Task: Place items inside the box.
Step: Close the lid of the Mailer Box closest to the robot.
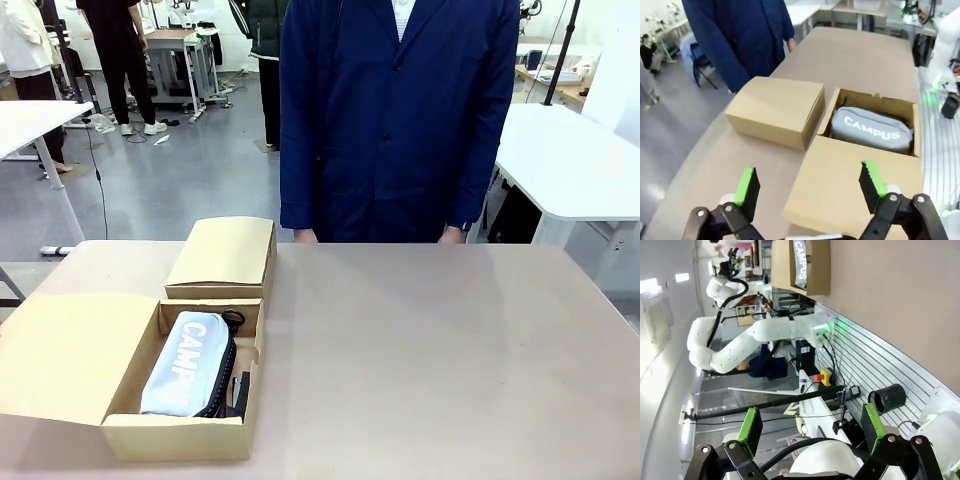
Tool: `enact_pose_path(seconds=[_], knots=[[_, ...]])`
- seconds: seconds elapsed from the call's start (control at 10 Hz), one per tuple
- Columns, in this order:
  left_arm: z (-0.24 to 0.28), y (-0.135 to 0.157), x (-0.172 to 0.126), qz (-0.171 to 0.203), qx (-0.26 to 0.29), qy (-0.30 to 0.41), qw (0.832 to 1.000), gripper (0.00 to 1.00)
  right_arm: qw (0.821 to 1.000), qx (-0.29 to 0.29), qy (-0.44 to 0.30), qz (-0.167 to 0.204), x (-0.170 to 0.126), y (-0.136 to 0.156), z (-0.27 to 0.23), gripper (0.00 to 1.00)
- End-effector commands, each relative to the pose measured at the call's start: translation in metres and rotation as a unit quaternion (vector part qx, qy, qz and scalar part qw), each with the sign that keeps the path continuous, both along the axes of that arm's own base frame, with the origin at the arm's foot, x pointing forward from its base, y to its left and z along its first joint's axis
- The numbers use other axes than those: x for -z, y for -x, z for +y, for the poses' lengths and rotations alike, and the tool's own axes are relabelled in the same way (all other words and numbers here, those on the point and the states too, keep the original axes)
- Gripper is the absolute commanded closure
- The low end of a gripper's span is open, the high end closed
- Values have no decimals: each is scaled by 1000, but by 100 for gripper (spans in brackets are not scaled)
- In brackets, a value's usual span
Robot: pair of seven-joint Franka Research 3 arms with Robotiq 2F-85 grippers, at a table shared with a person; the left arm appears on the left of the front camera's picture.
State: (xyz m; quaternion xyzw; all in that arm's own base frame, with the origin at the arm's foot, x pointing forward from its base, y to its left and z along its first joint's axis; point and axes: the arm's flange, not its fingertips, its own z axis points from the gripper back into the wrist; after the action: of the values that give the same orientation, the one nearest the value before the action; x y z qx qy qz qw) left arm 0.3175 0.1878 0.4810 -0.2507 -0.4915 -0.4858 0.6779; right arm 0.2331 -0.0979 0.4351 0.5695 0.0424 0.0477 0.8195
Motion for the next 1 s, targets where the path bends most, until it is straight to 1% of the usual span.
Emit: enact_pose_path(seconds=[0.0,0.1,0.2,0.3,0.4,0.6,0.7,0.8,0.9], knots=[[-20,18,-29,-34,20,-3,999,0,1000,6,-6,7,-5,-1,2,0],[-20,18,-29,-34,20,-3,999,0,1000,6,-6,7,-5,-1,2,0],[-5,3,-9,-10,7,-2,1000,0,1000,6,-6,7,-5,-1,2,0],[-6,-9,-6,-50,31,-49,997,0,1000,6,-6,7,-5,-1,2,0],[-2,-22,18,-35,70,-90,993,0,1000,6,-6,7,-5,-1,2,0],[2,-13,60,-21,53,-122,991,0,1000,6,-6,7,-5,-1,2,0],[6,-12,76,-5,40,-151,988,0,1000,6,-6,7,-5,-1,2,0],[13,-21,85,4,41,-191,981,0,1000,6,-6,7,-5,-1,2,0],[17,-19,94,23,45,-200,979,0,1000,6,-6,7,-5,-1,2,0]])
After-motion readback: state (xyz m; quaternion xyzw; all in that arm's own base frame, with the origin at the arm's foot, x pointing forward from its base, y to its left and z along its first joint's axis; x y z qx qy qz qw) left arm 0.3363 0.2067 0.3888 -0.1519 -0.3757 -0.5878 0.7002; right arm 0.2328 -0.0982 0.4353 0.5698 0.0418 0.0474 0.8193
